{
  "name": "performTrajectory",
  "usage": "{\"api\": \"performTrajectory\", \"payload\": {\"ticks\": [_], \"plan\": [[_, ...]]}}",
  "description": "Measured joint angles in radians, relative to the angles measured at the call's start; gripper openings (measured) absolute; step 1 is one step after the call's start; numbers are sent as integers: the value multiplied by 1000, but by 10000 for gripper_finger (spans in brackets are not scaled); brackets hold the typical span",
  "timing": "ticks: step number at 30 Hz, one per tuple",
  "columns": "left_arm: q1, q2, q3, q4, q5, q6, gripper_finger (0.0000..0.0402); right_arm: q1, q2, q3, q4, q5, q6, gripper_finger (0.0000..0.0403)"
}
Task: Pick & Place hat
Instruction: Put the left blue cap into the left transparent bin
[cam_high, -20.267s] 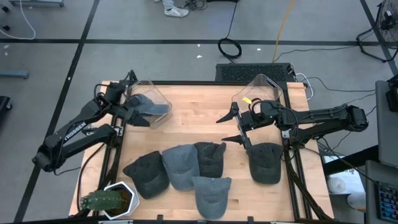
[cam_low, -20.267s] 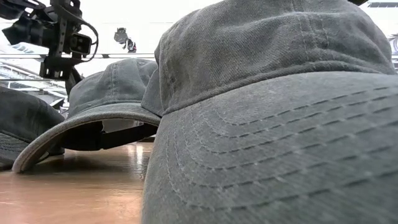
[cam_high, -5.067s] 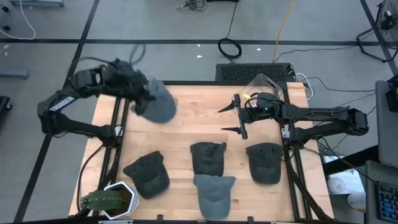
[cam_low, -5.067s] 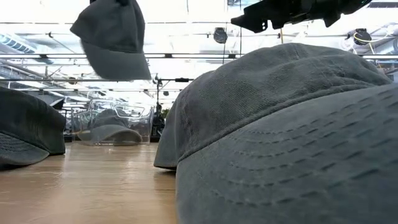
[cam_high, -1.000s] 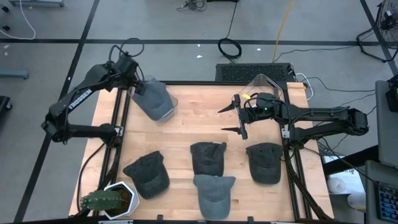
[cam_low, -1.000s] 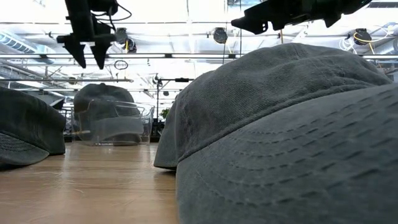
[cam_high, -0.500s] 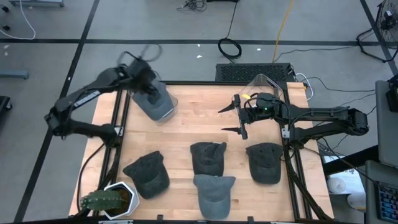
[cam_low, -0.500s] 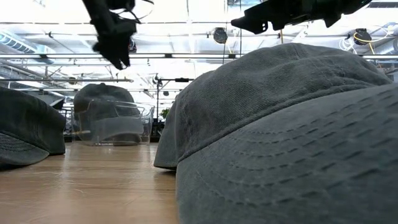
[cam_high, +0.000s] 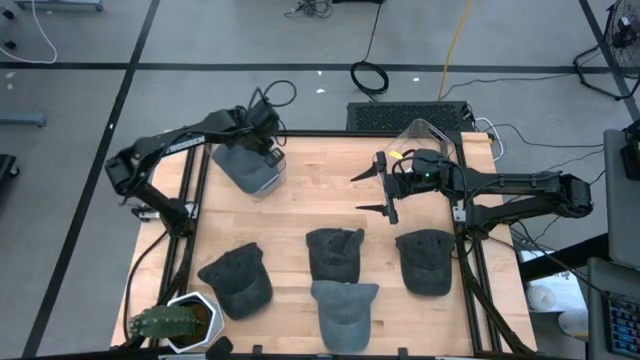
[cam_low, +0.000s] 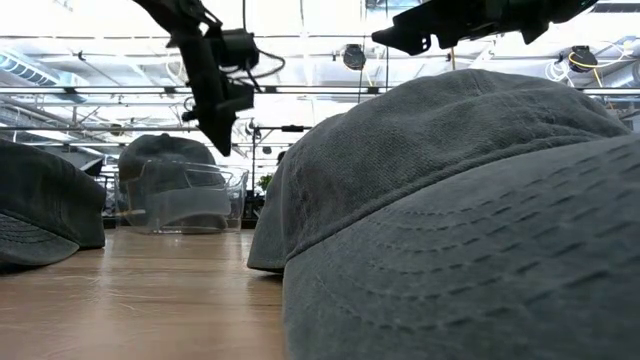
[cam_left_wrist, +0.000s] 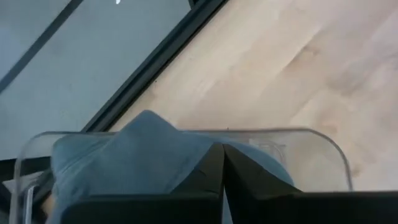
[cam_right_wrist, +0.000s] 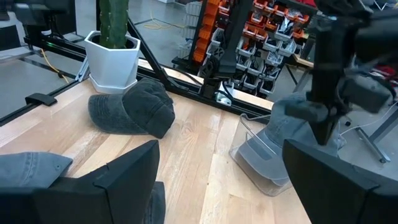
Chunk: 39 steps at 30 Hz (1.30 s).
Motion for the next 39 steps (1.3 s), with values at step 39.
{"api": "performTrajectory", "payload": {"ticks": [39], "plan": [[68,225,-27,-126,-134,-183,2,0,0,0,-16,3,1,329]]}}
